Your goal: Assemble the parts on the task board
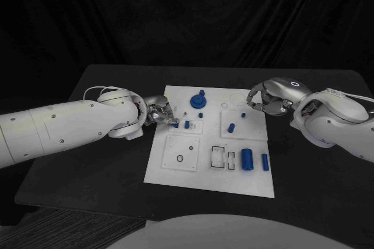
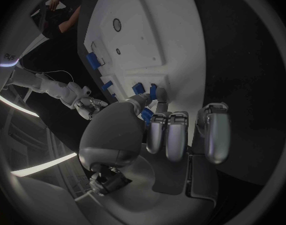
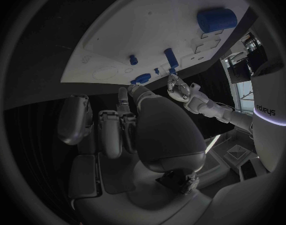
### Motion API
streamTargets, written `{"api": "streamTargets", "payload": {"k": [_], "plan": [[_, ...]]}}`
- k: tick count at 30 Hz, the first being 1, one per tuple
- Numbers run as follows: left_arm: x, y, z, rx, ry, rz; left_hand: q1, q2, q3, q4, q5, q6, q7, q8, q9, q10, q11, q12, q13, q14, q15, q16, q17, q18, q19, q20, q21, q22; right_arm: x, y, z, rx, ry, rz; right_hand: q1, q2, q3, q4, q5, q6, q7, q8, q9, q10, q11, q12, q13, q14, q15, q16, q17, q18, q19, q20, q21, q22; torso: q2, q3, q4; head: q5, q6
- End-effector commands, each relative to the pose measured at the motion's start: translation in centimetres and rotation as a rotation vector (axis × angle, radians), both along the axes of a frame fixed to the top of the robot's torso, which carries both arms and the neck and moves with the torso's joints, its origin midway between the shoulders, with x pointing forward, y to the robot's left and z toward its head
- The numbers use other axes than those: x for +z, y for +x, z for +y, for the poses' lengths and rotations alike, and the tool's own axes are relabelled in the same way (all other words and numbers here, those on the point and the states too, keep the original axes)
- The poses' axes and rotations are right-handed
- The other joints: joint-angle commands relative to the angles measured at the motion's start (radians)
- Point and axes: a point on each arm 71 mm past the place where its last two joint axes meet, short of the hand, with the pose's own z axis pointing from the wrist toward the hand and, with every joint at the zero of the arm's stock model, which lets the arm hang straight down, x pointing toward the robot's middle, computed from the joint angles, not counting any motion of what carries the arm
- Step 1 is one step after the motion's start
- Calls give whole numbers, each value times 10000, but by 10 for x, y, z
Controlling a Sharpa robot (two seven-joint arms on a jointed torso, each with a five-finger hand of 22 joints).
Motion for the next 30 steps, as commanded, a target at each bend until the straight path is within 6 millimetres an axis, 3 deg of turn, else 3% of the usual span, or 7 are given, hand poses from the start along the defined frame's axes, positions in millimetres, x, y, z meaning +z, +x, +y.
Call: {"api": "streamTargets", "payload": {"k": [1,13,14,15,16,22,30], "plan": [[-2,-1,-2,-168,-22,82,-107,-24,119,-35,-160,-13,-32,30,27,1058,-70,-5,2617,1021,-48,27,2635,155,-53,-28,-60,2033,0,0,-1,-148,59,-85,78,-36,51,26,37,-30,10,1,-7,1048,-42,36,2635,895,-48,-53,2104,144,-53,-11,-59,1609,-1,1,-6,8,-2],[-1,-2,-4,-171,-114,-12,-255,-30,186,35,-547,-76,-2,-24,-7,1058,-46,-5,2617,1021,-31,27,2635,156,-58,-15,-69,2032,0,0,-1,-142,54,-78,69,-39,65,12,45,-36,8,0,-7,1048,-44,36,2635,896,-50,-52,2105,145,-52,-12,-66,1608,-1,7,-4,12,-2],[-1,-2,-4,-172,-122,-20,-348,-18,178,103,-828,-74,10,-63,-56,1058,-35,-5,2617,1021,-20,27,2635,154,-58,-3,-67,2032,0,0,-1,-144,54,-78,69,-39,65,12,45,-36,8,0,-7,1048,-44,36,2635,896,-50,-52,2105,145,-52,-12,-66,1608,0,6,-3,16,-2],[-1,-1,-4,-172,-127,-26,-618,27,30,352,-1814,-38,15,-134,-164,1058,-27,-5,2617,1021,-8,27,2635,144,-60,48,-71,2031,0,0,-1,-145,55,-79,69,-39,65,12,45,-36,8,0,-7,1048,-44,36,2635,896,-50,-52,2105,145,-52,-12,-66,1608,2,3,-1,13,-2],[-1,-1,-4,-172,-133,-31,-814,26,-125,528,-2071,17,58,-159,-227,1058,9,-5,2617,1021,19,27,2635,153,-57,26,-67,2033,0,0,-1,-146,56,-80,69,-39,65,12,45,-36,8,0,-7,1048,-44,36,2635,896,-50,-52,2105,145,-52,-12,-66,1608,3,2,0,8,-2],[-1,-2,-5,-195,-137,-19,-1560,66,-941,1197,-2829,147,113,-234,-412,1058,57,-5,2617,1021,66,27,2635,154,-54,71,-68,2033,0,0,-1,-153,56,-80,69,-39,65,12,45,-36,8,0,-7,1048,-44,36,2635,896,-50,-52,2105,145,-52,-12,-66,1608,-1,3,-4,-6,-2],[-1,-2,-5,-237,-199,-58,-2510,403,-1873,1258,-3614,211,125,-264,-529,1058,78,-5,2617,1021,81,27,2635,154,-47,96,-66,2035,0,0,-1,-164,59,-86,69,-39,65,12,45,-36,8,0,-7,1048,-44,36,2635,896,-50,-52,2105,145,-52,-12,-66,1608,-4,3,-1,-14,-2]]}}
